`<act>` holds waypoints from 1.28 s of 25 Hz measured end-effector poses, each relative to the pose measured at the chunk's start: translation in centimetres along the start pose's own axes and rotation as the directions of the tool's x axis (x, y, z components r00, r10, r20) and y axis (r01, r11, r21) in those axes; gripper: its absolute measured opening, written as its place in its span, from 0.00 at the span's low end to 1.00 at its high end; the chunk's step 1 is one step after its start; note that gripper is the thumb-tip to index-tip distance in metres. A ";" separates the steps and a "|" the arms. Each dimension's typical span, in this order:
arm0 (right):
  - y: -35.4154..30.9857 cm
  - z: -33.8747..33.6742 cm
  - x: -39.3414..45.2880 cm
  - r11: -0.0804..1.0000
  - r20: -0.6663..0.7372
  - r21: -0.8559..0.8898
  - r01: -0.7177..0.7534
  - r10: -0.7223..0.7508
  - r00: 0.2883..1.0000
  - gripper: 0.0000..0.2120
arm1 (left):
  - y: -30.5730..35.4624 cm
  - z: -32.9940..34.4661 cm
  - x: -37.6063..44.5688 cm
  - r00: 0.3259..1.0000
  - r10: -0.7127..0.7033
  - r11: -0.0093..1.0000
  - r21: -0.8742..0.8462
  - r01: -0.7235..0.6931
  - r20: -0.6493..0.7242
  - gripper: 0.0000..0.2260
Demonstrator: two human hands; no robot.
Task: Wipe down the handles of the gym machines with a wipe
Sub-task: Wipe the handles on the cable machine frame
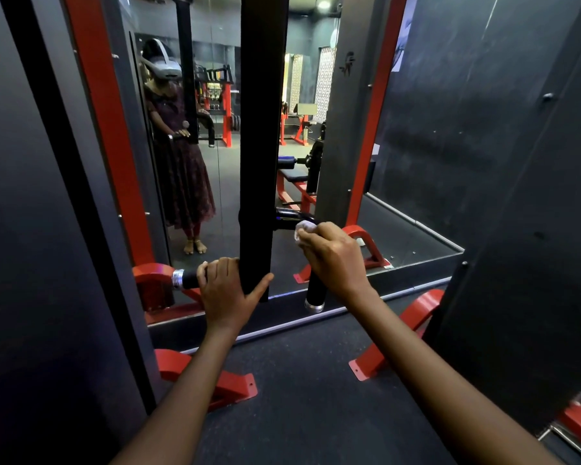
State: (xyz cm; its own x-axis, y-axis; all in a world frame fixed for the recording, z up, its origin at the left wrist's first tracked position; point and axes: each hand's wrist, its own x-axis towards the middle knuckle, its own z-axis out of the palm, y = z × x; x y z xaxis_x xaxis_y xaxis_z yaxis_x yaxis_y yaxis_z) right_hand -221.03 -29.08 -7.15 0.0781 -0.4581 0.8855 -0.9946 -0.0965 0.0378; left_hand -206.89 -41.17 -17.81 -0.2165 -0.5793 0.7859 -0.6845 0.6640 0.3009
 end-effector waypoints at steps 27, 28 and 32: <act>3.7 -3.2 2.3 0.859 0.319 -0.011 -0.512 0.488 0.812 0.10 | 0.4 0.2 0.1 1.000 0.002 1.000 -0.010 -0.002 -0.020 0.27; 2.9 -3.1 3.2 0.874 0.266 0.069 -0.481 0.449 0.853 0.10 | 0.4 0.3 0.1 1.000 0.004 1.000 -0.008 -0.004 -0.019 0.27; -1.2 -0.5 5.8 0.986 0.306 0.042 -0.161 0.140 0.942 0.11 | -0.1 0.4 0.0 0.999 0.034 0.999 0.005 -0.034 -0.006 0.27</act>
State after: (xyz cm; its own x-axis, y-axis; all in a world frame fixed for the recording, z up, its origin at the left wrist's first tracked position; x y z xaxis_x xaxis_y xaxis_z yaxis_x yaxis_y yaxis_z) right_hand -219.39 -31.18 -1.82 -0.0451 -0.7154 0.6972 -0.9905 -0.0590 -0.1246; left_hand -207.08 -41.46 -18.02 -0.2353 -0.5535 0.7989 -0.6803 0.6808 0.2714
